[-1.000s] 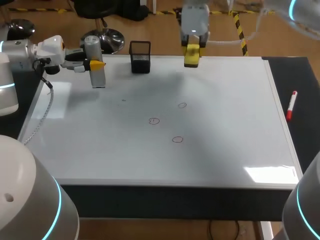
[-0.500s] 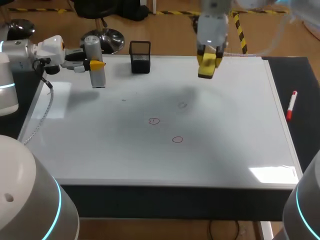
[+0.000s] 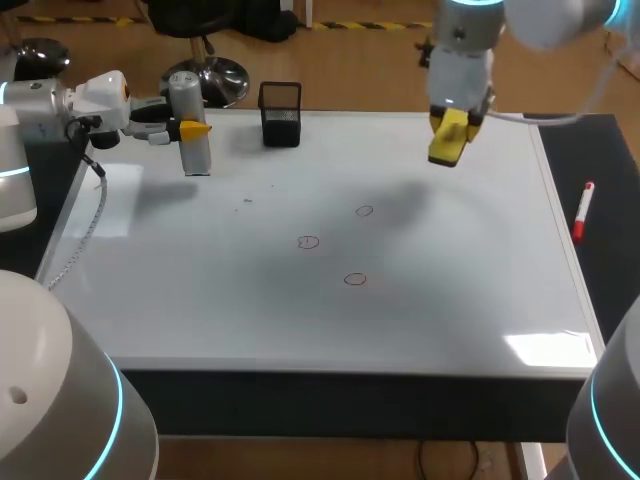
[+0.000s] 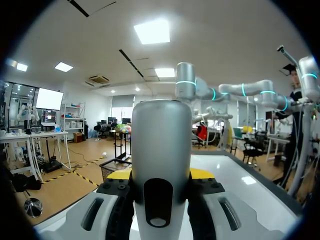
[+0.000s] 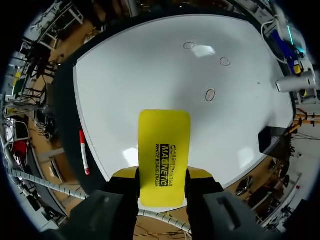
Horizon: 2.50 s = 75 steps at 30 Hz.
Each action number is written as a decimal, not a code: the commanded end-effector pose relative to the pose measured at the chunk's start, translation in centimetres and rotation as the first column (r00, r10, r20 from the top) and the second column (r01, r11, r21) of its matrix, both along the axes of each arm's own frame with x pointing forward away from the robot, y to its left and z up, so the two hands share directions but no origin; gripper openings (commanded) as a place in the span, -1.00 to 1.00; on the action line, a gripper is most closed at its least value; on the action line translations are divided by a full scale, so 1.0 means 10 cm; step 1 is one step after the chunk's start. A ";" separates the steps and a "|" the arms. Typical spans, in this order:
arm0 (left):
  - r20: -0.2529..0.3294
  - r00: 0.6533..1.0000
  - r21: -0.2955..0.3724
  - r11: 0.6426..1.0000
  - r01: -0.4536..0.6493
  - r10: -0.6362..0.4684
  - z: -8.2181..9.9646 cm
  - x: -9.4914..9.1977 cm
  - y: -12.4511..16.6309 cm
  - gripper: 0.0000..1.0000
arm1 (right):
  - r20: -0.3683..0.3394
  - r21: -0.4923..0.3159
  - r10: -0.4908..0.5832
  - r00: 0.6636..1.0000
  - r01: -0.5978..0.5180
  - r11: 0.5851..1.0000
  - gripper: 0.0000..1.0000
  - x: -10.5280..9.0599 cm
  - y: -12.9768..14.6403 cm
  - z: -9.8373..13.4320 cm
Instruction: Pick up the inspection probe, press it on each red-marked spot on the whiteboard one by one, put down the probe, pick up the eraser, and wipe off all the red marks.
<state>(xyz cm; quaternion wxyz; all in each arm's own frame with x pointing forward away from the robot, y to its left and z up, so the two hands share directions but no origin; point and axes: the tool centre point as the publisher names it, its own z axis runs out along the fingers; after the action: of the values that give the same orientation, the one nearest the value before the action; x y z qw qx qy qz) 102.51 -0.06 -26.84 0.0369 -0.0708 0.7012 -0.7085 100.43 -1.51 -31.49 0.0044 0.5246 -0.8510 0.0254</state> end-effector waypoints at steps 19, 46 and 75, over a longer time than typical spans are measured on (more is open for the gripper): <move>0.001 1.000 0.000 1.000 0.000 0.000 0.01 0.00 0.00 -1.00 | 0.043 0.000 -0.070 0.997 0.070 0.998 -1.00 -0.04 -0.41 -0.10; 0.001 1.000 0.000 1.000 0.000 0.000 0.01 0.00 0.00 -1.00 | 0.068 0.027 -0.075 0.995 0.074 0.997 -1.00 0.02 -0.45 -0.03; 0.036 0.972 -0.094 0.968 0.233 -0.230 0.12 -0.74 -0.98 -1.00 | 0.068 0.027 -0.075 0.995 0.074 0.997 -1.00 0.02 -0.45 -0.03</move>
<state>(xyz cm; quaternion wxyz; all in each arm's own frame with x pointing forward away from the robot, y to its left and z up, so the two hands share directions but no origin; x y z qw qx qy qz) 95.24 -8.48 -25.67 -0.0408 0.0181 0.6704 -0.7406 100.68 -5.90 -31.87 -0.0302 0.4907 -0.8702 0.0314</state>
